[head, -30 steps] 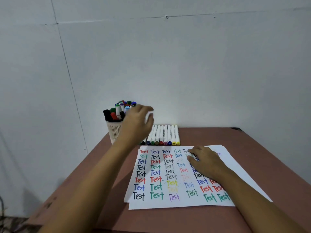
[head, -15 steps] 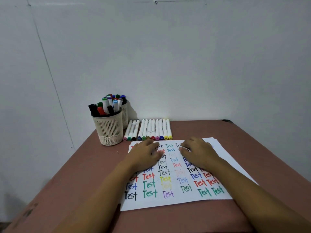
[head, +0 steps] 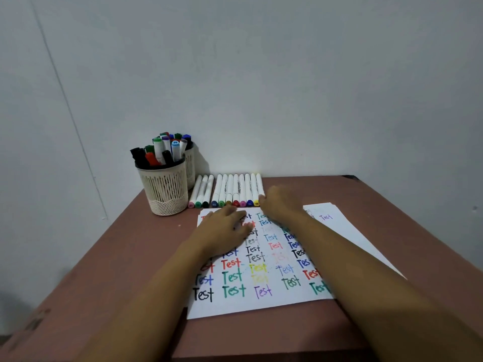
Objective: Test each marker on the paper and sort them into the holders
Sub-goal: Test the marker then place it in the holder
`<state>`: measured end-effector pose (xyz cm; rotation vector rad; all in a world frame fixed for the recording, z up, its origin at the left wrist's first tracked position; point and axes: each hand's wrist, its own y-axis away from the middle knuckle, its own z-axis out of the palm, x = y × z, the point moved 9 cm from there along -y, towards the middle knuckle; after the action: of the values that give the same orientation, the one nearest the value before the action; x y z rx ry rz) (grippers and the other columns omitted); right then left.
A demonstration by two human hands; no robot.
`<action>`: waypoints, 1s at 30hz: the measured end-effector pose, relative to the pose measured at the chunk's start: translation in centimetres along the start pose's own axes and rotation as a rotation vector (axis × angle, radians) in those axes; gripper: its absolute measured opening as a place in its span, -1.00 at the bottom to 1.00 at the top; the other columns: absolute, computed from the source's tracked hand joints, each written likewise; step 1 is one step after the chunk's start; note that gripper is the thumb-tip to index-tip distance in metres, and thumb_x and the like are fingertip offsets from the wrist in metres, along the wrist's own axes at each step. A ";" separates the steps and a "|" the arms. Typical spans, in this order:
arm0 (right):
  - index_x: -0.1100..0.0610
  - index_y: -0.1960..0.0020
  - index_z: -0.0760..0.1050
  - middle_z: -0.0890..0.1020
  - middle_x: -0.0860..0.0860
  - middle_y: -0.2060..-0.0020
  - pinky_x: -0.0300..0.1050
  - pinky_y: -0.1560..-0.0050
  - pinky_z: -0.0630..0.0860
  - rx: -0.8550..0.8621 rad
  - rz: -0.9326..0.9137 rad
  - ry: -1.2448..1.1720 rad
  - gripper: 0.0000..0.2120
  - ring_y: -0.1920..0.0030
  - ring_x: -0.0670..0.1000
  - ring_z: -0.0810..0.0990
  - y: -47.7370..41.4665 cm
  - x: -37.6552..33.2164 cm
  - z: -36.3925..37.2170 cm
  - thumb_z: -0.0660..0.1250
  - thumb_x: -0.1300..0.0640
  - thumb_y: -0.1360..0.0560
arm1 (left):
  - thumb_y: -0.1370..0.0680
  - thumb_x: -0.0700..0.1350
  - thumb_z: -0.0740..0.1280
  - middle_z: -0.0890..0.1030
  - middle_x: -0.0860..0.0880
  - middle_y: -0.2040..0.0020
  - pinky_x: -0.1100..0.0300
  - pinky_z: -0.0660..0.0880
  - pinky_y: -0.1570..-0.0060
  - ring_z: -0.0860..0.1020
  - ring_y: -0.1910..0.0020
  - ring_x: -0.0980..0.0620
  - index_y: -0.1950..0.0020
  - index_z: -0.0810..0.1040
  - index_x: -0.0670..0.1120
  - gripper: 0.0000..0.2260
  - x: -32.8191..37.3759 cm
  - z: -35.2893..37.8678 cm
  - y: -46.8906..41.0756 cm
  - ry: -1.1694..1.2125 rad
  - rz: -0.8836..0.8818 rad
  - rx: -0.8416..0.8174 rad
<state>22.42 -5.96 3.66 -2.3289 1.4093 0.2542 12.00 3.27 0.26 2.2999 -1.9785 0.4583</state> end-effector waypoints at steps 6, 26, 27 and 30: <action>0.21 -0.05 0.51 0.61 0.12 0.02 -0.10 0.17 0.39 0.028 0.133 -0.130 -0.83 0.05 0.12 0.56 -0.2 1.0 0.0 0.23 0.15 -0.55 | -0.59 0.18 0.07 0.22 -0.02 -0.48 0.03 0.15 -0.42 0.21 -0.44 0.00 -0.45 0.28 0.01 -0.53 0.1 -0.2 0.1 -0.005 0.009 0.009; 0.24 0.11 0.52 0.49 0.07 0.37 -0.14 0.33 0.36 0.025 0.188 -1.123 -0.82 0.39 -0.03 0.39 7.6 6.7 -4.9 0.17 0.25 -0.58 | -0.58 -0.04 0.24 0.39 -0.07 -0.30 0.37 0.22 -0.08 0.39 -0.23 -0.01 -0.44 0.29 -0.11 -0.56 4.2 -3.4 1.5 0.123 0.289 0.337; 0.24 0.12 0.52 0.48 0.07 0.38 -0.15 0.34 0.36 0.001 0.197 -1.166 -0.81 0.39 -0.04 0.39 7.8 6.5 -4.4 0.17 0.25 -0.58 | -0.59 -0.04 0.23 0.43 -0.08 -0.25 0.34 0.23 -0.05 0.40 -0.19 -0.03 -0.43 0.30 -0.11 -0.58 4.2 -3.3 1.6 0.116 0.291 0.330; 0.23 0.14 0.50 0.46 0.06 0.40 -0.23 0.38 0.40 -0.045 0.221 -1.312 -0.81 0.41 -0.06 0.38 7.9 6.1 -3.7 0.18 0.22 -0.60 | -0.61 -0.07 0.18 0.50 -0.09 -0.12 0.22 0.27 -0.01 0.41 -0.08 -0.05 -0.37 0.36 -0.11 -0.66 4.1 -3.3 2.0 0.109 0.276 0.319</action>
<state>18.22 -15.68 2.85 -1.3740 0.8879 1.5172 9.99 -0.19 4.21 2.1061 -2.3196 0.9641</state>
